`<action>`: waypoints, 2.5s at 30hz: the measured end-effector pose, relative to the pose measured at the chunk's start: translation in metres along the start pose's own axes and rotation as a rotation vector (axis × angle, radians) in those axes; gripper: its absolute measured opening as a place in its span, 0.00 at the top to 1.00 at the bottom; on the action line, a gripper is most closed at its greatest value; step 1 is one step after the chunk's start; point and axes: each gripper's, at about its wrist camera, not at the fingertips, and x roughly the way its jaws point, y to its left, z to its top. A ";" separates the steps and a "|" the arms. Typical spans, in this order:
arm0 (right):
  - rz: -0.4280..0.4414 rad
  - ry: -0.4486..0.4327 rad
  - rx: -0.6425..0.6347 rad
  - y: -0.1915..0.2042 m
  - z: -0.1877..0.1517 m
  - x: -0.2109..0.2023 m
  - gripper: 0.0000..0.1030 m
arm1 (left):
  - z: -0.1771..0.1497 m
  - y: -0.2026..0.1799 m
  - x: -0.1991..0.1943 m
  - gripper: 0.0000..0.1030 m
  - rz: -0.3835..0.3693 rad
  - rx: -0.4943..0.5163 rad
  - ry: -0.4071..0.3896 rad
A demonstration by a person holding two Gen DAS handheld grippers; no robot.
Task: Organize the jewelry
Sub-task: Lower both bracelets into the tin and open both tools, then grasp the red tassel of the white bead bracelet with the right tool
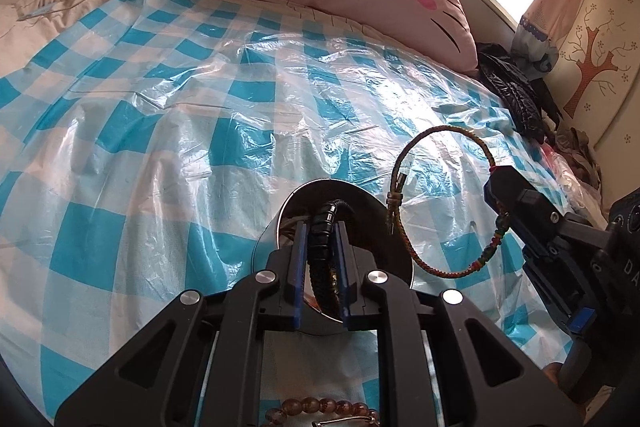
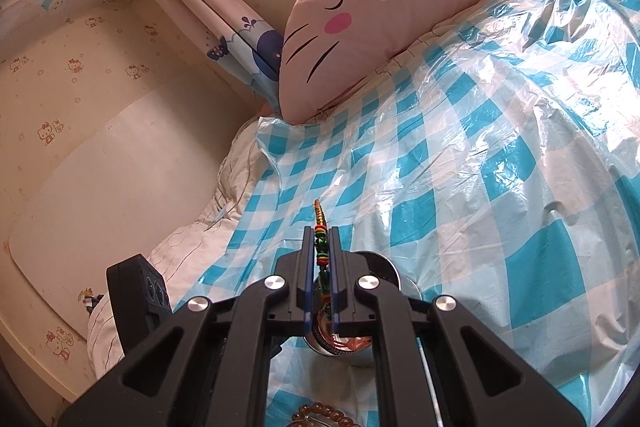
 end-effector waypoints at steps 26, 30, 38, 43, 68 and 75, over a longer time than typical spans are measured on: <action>-0.213 0.149 -0.008 -0.012 -0.014 0.034 0.35 | -0.002 0.013 -0.037 0.55 0.158 -0.014 -0.147; -0.216 0.154 0.002 -0.014 -0.014 0.034 0.32 | -0.004 0.007 -0.039 0.48 0.190 0.023 -0.157; -0.222 0.158 -0.005 -0.012 -0.015 0.035 0.30 | -0.007 -0.005 -0.041 0.43 0.244 0.096 -0.171; -0.235 0.153 -0.007 -0.013 -0.015 0.034 0.29 | -0.010 -0.012 -0.045 0.37 0.265 0.131 -0.182; -0.135 0.324 -0.012 -0.022 -0.056 -0.032 0.29 | -0.050 0.015 -0.075 0.35 0.296 0.023 -0.096; -0.121 0.367 -0.071 -0.008 -0.078 -0.044 0.29 | -0.060 0.018 -0.083 0.35 0.272 0.009 -0.070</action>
